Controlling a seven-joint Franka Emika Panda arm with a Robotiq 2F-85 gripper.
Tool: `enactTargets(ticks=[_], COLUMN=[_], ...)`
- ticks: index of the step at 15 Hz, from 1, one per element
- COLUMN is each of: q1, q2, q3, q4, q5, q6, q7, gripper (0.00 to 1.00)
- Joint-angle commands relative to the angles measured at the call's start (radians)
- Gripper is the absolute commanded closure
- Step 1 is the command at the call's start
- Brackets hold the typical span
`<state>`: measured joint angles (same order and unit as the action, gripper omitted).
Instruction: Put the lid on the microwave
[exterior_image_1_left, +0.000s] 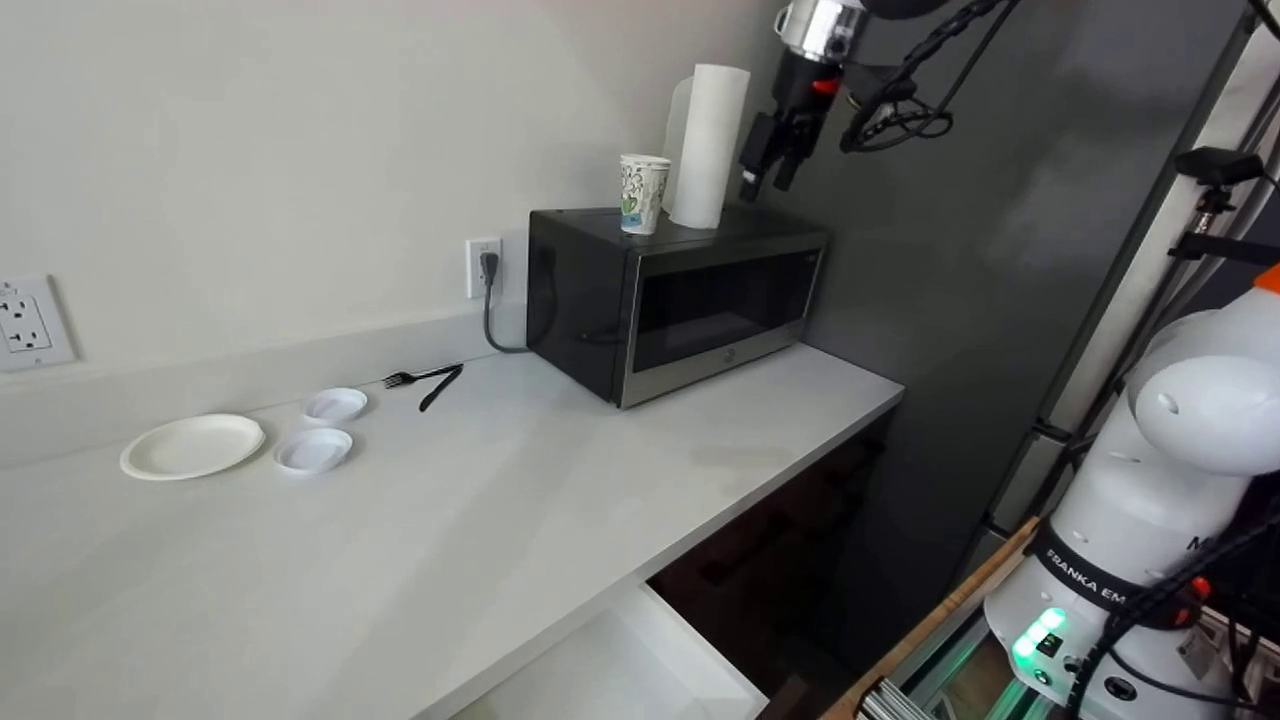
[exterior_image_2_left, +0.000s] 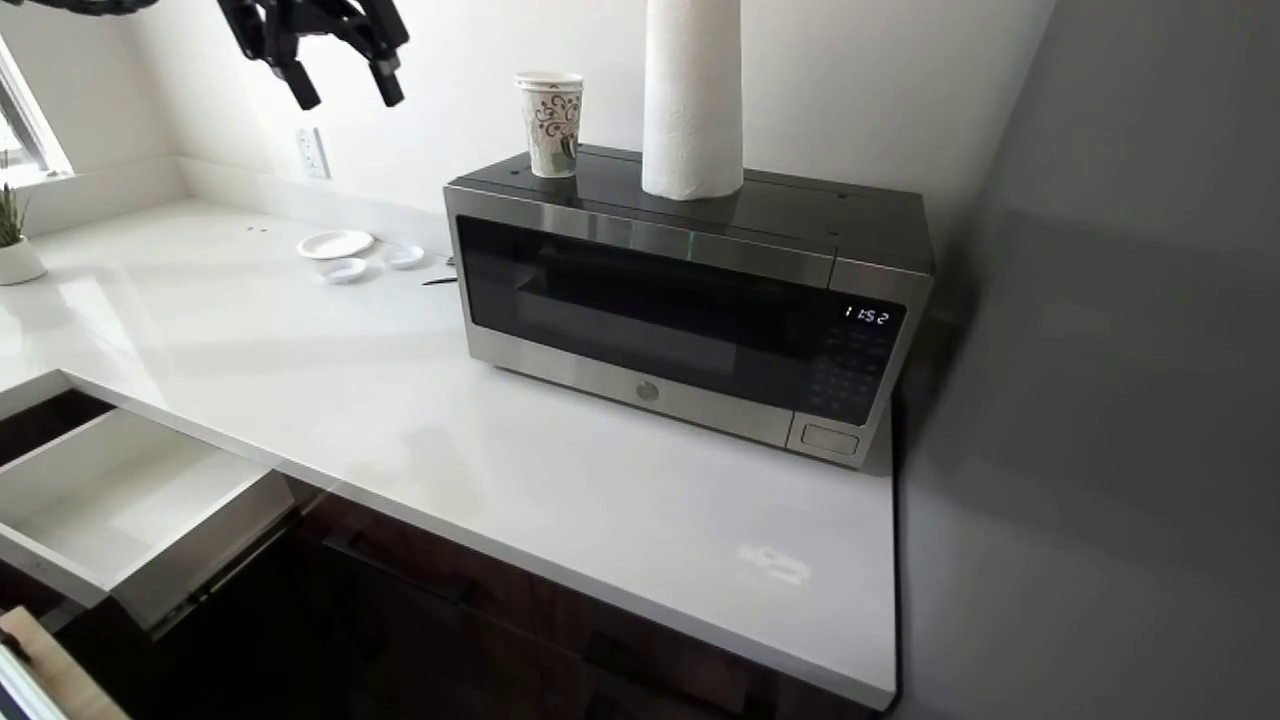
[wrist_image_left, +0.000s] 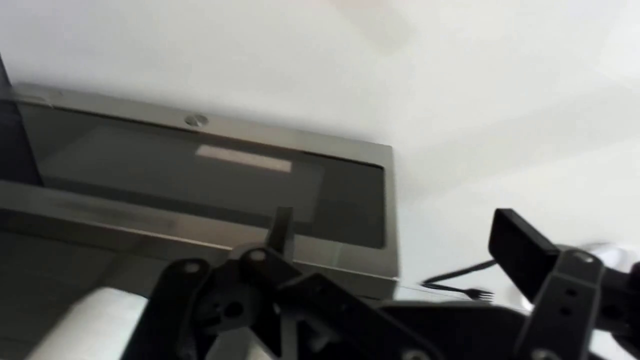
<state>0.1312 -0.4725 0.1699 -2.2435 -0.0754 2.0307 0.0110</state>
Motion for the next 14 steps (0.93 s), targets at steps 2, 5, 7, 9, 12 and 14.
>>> enactTargets(ticks=[2,5,7,9,12,14], q1=[0.104,0.113,0.12,0.118,0.125,0.139], q2=[0.225,0.201,0.258,0.274,0.377,0.496], q3=[0.086,0.102,0.107,0.102,0.129,0.158], q4=[0.209,0.19,0.233,0.248,0.323,0.404], q5=[0.023,0.005,0.005,0.005,-0.001,-0.022], q6=[0.023,0.014,0.013,0.013,0.078,0.182], q7=[-0.067,-0.04,-0.054,-0.067,-0.004,0.034], gripper=[0.0,0.0,0.0,0.0,0.0,0.0])
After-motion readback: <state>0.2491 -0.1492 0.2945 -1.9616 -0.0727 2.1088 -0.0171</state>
